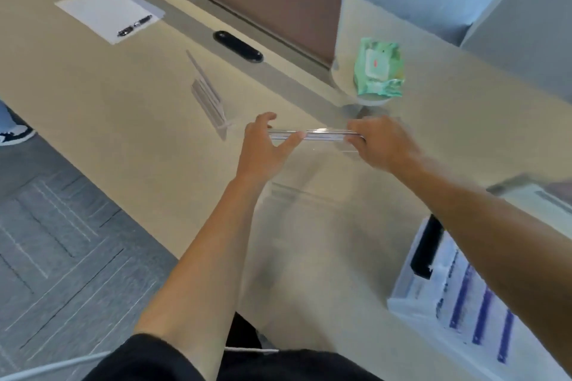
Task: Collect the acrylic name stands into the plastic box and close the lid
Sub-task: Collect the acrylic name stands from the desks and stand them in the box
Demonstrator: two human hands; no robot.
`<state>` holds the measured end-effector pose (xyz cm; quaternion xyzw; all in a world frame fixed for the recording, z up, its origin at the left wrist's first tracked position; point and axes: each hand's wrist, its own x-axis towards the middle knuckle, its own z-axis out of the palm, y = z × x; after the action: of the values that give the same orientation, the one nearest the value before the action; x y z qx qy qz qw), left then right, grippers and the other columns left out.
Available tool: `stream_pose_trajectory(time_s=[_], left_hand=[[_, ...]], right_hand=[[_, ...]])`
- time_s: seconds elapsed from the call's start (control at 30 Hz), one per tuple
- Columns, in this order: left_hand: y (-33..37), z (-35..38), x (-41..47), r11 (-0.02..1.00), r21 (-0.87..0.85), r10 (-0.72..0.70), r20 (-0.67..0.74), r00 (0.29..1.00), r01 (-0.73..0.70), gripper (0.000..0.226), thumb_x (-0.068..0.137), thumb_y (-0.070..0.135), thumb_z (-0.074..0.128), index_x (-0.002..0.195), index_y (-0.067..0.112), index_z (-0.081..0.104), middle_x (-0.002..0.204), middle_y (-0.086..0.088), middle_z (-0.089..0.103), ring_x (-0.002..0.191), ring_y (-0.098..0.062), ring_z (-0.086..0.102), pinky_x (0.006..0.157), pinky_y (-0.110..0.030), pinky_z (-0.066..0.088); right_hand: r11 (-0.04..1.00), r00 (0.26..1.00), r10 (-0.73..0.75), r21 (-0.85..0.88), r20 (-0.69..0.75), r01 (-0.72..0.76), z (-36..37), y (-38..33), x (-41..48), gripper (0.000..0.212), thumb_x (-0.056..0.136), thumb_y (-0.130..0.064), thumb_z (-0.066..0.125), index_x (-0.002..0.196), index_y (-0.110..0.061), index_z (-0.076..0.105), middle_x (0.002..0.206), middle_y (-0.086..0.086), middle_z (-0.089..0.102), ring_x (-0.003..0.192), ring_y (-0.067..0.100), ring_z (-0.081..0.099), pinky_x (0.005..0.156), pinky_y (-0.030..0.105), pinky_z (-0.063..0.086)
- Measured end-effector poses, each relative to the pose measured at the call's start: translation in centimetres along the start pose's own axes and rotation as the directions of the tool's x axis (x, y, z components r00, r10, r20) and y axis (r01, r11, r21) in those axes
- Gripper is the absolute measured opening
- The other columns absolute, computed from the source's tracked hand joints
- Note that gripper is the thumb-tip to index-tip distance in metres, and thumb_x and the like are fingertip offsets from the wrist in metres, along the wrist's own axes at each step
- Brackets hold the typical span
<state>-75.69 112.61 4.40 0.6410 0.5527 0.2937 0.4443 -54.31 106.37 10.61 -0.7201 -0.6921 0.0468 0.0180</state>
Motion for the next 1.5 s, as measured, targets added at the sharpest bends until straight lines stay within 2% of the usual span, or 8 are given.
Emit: stream_pose_trajectory(time_s=[0.23, 0.5, 0.67, 0.87, 1.03, 1.17, 1.4, 1.5], left_hand=[[7.8, 6.7, -7.0, 0.995, 0.004, 0.092, 0.293, 0.952, -0.098, 0.023, 0.079, 0.055, 0.072, 0.09, 0.034, 0.073, 0.096, 0.014, 0.069, 0.09, -0.003, 0.063, 0.073, -0.023, 0.045], [13.3, 11.7, -14.9, 0.977, 0.137, 0.026, 0.681, 0.732, -0.162, 0.101, 0.061, 0.053, 0.086, 0.146, 0.044, 0.032, 0.156, 0.006, 0.026, 0.139, -0.015, 0.027, 0.115, -0.04, 0.028], [15.1, 14.6, -19.9, 0.977, -0.001, 0.153, 0.708, 0.69, -0.215, 0.124, 0.049, 0.051, 0.092, 0.15, 0.039, 0.02, 0.133, 0.002, 0.047, 0.119, -0.018, 0.053, 0.1, -0.036, 0.048], [14.9, 13.9, -25.8, 0.958, -0.272, 0.249, 0.648, 0.719, -0.087, 0.097, 0.057, 0.05, 0.082, 0.138, 0.048, 0.029, 0.108, -0.004, 0.059, 0.093, -0.023, 0.063, 0.082, -0.034, 0.053], [13.4, 12.7, -31.0, 0.934, -0.354, 0.216, 0.682, 0.699, 0.056, 0.082, 0.062, 0.057, 0.07, 0.136, 0.05, 0.037, 0.138, -0.004, 0.051, 0.118, -0.03, 0.058, 0.098, -0.043, 0.05], [12.9, 12.5, -35.1, 0.915, -0.385, 0.214, 0.716, 0.664, 0.12, 0.076, 0.065, 0.053, 0.072, 0.135, 0.053, 0.041, 0.141, 0.0, 0.047, 0.117, -0.025, 0.054, 0.103, -0.046, 0.045], [14.5, 11.8, -40.3, 0.908, -0.397, 0.268, 0.791, 0.55, 0.129, 0.082, 0.073, 0.054, 0.072, 0.142, 0.058, 0.028, 0.124, -0.004, 0.054, 0.099, -0.021, 0.061, 0.093, -0.048, 0.052], [14.6, 11.7, -41.3, 0.905, -0.423, 0.399, 0.798, 0.452, -0.051, 0.102, 0.065, 0.04, 0.086, 0.142, 0.061, 0.023, 0.147, 0.005, 0.038, 0.133, -0.016, 0.041, 0.105, -0.047, 0.044]], right_hand=[[0.98, 0.999, -0.016, -0.198, -0.039, 0.008, -5.5, 9.7, -11.6, 0.024, 0.1, -0.033, 0.048, 0.109, -0.023, 0.068, 0.102, 0.004, 0.069, 0.095, 0.033, 0.064, 0.071, 0.036, 0.042], [0.899, 0.917, -0.369, -0.308, -0.153, 0.311, -11.6, 16.0, -22.3, 0.019, 0.089, -0.017, 0.06, 0.098, -0.019, 0.077, 0.089, 0.003, 0.075, 0.075, 0.033, 0.07, 0.059, 0.037, 0.051], [0.82, 0.833, -0.514, -0.404, -0.205, 0.406, -14.1, 16.6, -26.7, 0.03, 0.091, -0.024, 0.049, 0.099, -0.016, 0.076, 0.1, 0.003, 0.076, 0.089, 0.033, 0.072, 0.07, 0.044, 0.057], [0.996, 0.95, 0.063, 0.074, -0.307, -0.042, -15.8, 14.0, -30.6, 0.044, 0.091, -0.029, 0.068, 0.134, -0.029, 0.059, 0.132, -0.001, 0.063, 0.11, 0.023, 0.062, 0.099, 0.04, 0.048], [0.505, 0.917, 0.396, 0.825, 0.042, -0.255, -15.6, 9.0, -33.5, 0.035, 0.09, -0.06, 0.053, 0.123, -0.05, 0.053, 0.142, -0.006, 0.049, 0.128, 0.024, 0.049, 0.097, 0.05, 0.05], [0.474, 0.924, 0.337, 0.816, 0.18, -0.331, -14.2, 5.3, -36.1, 0.067, 0.079, -0.063, 0.061, 0.14, -0.053, 0.036, 0.159, -0.004, 0.024, 0.125, 0.017, 0.032, 0.099, 0.063, 0.043], [0.185, 0.813, 0.562, 0.936, 0.151, -0.301, -13.1, 4.0, -40.8, 0.036, 0.087, -0.053, 0.066, 0.119, -0.041, 0.057, 0.13, -0.01, 0.053, 0.12, 0.029, 0.049, 0.086, 0.054, 0.051], [0.083, 0.769, 0.615, 0.955, 0.175, -0.284, -13.7, 5.1, -42.6, 0.038, 0.084, -0.055, 0.068, 0.117, -0.039, 0.059, 0.132, -0.004, 0.054, 0.119, 0.034, 0.049, 0.084, 0.056, 0.052]])
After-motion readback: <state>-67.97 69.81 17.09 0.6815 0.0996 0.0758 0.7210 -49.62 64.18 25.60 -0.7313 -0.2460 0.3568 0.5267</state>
